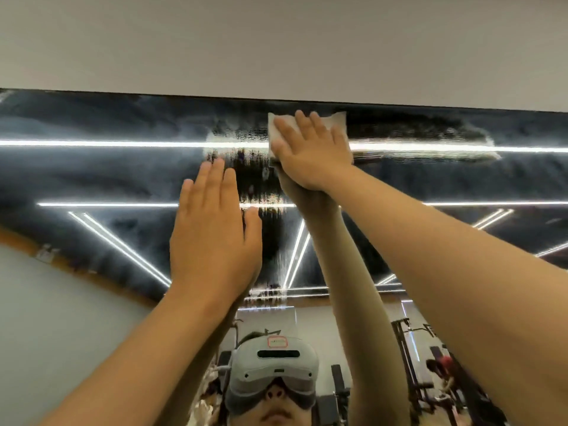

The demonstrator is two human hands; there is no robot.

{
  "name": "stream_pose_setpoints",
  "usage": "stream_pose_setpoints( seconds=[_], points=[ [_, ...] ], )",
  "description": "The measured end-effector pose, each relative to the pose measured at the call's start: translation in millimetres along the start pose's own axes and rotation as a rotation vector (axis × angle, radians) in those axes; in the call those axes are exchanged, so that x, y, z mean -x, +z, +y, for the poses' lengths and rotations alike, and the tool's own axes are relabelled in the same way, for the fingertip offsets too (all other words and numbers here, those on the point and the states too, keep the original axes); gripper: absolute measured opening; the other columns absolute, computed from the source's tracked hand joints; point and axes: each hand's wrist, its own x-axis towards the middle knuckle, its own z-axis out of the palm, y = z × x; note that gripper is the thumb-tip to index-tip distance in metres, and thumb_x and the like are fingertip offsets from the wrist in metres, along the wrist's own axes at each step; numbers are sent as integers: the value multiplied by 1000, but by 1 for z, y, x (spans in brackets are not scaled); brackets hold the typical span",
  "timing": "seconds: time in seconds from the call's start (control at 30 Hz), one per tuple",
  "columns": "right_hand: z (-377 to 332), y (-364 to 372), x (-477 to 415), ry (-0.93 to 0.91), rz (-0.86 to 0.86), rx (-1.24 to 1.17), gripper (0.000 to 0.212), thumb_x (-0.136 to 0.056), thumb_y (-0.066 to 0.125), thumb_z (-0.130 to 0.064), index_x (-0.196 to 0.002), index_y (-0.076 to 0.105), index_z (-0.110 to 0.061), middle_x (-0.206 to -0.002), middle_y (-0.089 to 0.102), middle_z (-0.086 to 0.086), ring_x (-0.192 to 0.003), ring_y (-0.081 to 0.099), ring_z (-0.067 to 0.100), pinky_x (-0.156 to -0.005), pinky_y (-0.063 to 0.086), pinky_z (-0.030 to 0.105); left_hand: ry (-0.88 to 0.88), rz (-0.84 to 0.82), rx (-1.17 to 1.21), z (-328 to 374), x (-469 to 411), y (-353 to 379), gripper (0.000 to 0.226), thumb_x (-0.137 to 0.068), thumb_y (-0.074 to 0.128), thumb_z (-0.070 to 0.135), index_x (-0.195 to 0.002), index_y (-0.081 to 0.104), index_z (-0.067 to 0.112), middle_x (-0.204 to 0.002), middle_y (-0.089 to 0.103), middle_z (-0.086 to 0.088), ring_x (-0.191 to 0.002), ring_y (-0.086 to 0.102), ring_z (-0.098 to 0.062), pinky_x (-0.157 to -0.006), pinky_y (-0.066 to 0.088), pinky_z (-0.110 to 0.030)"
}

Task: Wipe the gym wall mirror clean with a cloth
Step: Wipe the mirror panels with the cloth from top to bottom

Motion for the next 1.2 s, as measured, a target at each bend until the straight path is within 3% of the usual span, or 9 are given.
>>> stream_pose_setpoints(
  seconds=[0.27,0.5,0.67,0.9,1.2],
  points=[
    [-59,17,26,-48,36,-20,56,-106,18,-49,-158,3,-35,-167,-5,2,-153,-11,23,-121,-9,48,-45,18,109,-4,3,3,60,-103,17,33,-158,9,10,-166,7,-6,-153,0,-15,-124,-4,-33],
    [-54,18,82,-89,-24,2,57,-104,19,-53,-157,0,-39,-166,-11,-4,-151,-16,16,-119,-14,42,5,1,171,-6,4,1,66,-97,11,37,-156,19,7,-164,18,-8,-152,9,-15,-125,0,-33],
    [-41,13,82,-132,-57,-26,58,-103,21,-53,-157,3,-41,-167,-9,-7,-151,-16,13,-121,-13,40,43,-21,65,-9,1,3,67,-101,14,44,-156,19,7,-165,16,-8,-153,6,-18,-125,2,-37],
    [6,9,84,-110,-6,-17,56,-104,23,-53,-157,7,-40,-167,-3,-6,-152,-11,13,-120,-10,39,96,-64,-47,-11,-1,3,76,-93,23,53,-155,26,9,-164,19,-7,-153,9,-19,-124,2,-37],
    [133,-12,93,9,-6,7,56,-105,18,-52,-157,5,-40,-167,-3,-6,-153,-10,14,-123,-5,43,148,-89,-86,-12,1,2,79,-90,25,60,-155,28,16,-164,22,-1,-152,13,-16,-124,9,-39]
  ],
)
